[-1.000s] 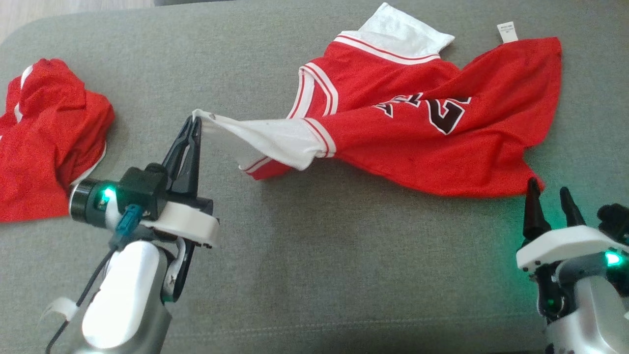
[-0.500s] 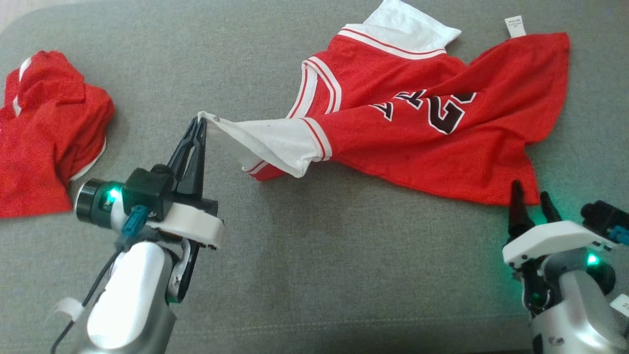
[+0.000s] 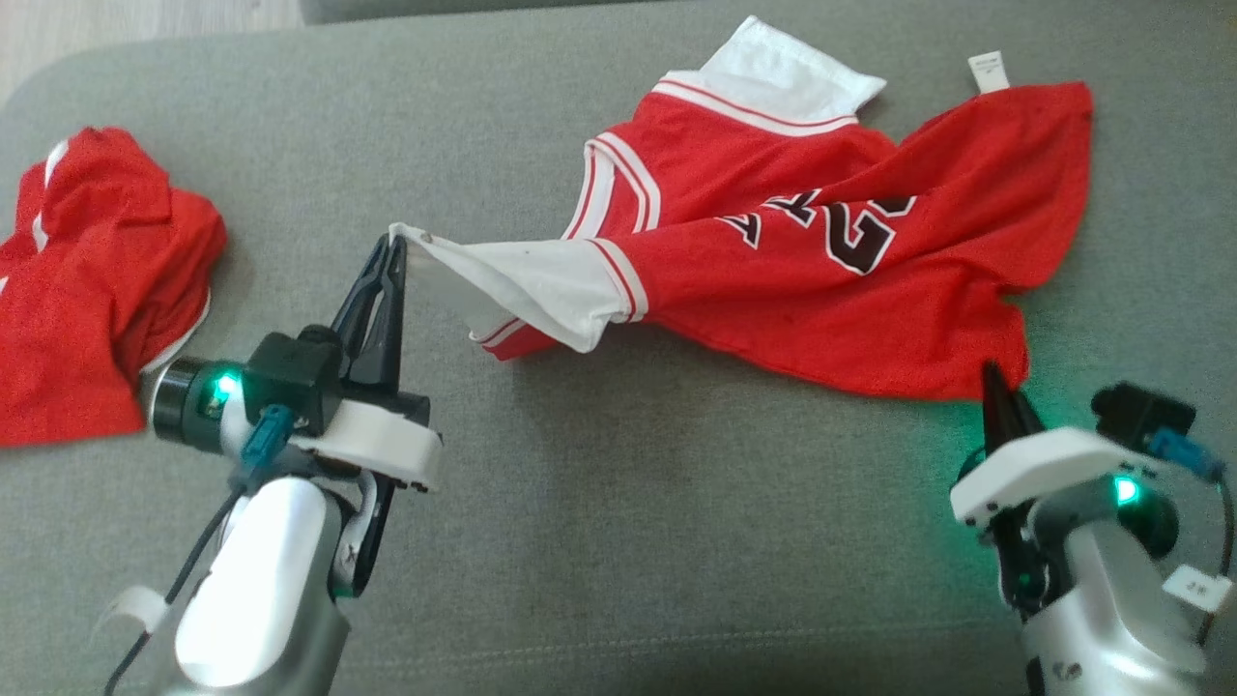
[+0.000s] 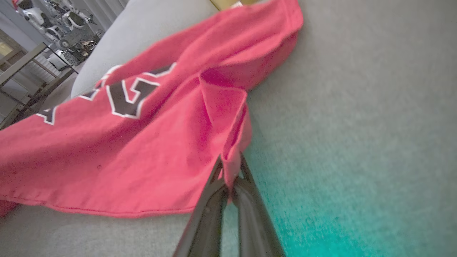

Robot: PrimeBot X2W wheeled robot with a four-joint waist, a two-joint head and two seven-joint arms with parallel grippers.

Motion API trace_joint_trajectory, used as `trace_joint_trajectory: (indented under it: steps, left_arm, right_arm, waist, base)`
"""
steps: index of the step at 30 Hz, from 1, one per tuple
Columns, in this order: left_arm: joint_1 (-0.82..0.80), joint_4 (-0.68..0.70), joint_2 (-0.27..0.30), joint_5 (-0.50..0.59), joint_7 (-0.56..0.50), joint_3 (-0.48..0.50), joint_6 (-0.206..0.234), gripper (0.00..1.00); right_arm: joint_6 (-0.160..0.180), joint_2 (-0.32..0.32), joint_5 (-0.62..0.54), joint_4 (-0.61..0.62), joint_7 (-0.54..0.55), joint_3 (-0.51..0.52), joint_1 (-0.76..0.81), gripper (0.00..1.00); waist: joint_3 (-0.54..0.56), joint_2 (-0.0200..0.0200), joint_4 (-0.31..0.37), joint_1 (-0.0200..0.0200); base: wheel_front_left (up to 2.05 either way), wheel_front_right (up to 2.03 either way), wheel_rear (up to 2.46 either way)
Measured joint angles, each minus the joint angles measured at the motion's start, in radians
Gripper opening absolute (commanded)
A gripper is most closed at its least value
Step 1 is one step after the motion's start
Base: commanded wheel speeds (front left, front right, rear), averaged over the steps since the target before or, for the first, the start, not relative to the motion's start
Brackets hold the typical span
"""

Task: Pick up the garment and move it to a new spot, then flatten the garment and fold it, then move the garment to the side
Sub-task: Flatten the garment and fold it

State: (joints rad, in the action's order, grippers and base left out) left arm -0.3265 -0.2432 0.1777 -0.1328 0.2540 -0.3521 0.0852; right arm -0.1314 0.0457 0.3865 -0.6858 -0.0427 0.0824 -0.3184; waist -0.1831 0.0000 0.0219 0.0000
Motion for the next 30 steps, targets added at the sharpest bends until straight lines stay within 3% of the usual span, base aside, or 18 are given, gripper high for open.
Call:
trace_joint_trajectory:
  steps: [7, 10, 13, 22, 26, 30]
  left_arm:
    - [0.036, 0.052, -0.015, -0.001, 0.0, 0.025, 0.012, 0.0]
    - [0.039, 0.107, -0.021, -0.001, 0.0, 0.048, 0.018, 0.0]
    - [0.036, 0.177, -0.026, 0.0, 0.0, 0.077, 0.022, 0.0]
    - [-0.077, 0.367, -0.042, 0.017, 0.003, 0.113, 0.02, 0.0]
    - [-0.11, 0.435, -0.03, 0.03, -0.006, 0.112, 0.01, 0.0]
    - [-0.179, 0.534, 0.007, 0.048, -0.101, 0.112, -0.011, 0.0]
  right_arm:
    - [0.0, 0.002, -0.133, 0.241, 0.08, -0.026, 0.003, 0.0]
    - [0.0, 0.02, -0.122, 0.369, 0.161, -0.051, 0.002, 0.0]
    - [0.0, 0.083, -0.108, 0.464, 0.238, -0.076, -0.01, 0.0]
    - [0.0, 0.19, -0.066, 0.622, 0.372, -0.079, -0.227, 0.0]
    - [0.0, 0.199, -0.071, 0.701, 0.437, -0.079, -0.251, 0.0]
    - [0.0, 0.196, -0.072, 0.81, 0.55, -0.045, -0.272, 0.0]
  waist:
    - [0.061, 0.0, 0.008, 0.0]
    - [0.101, 0.0, 0.011, 0.0]
    - [0.147, 0.0, 0.015, 0.0]
    - [0.273, 0.0, 0.018, 0.0]
    - [0.318, 0.0, 0.021, 0.0]
    - [0.362, 0.0, 0.03, 0.0]
  base:
    - [0.0, 0.0, 0.0]
    - [0.0, 0.0, 0.0]
    - [0.0, 0.0, 0.0]
    - [0.0, 0.0, 0.0]
    - [0.0, 0.0, 0.0]
    - [0.0, 0.0, 0.0]
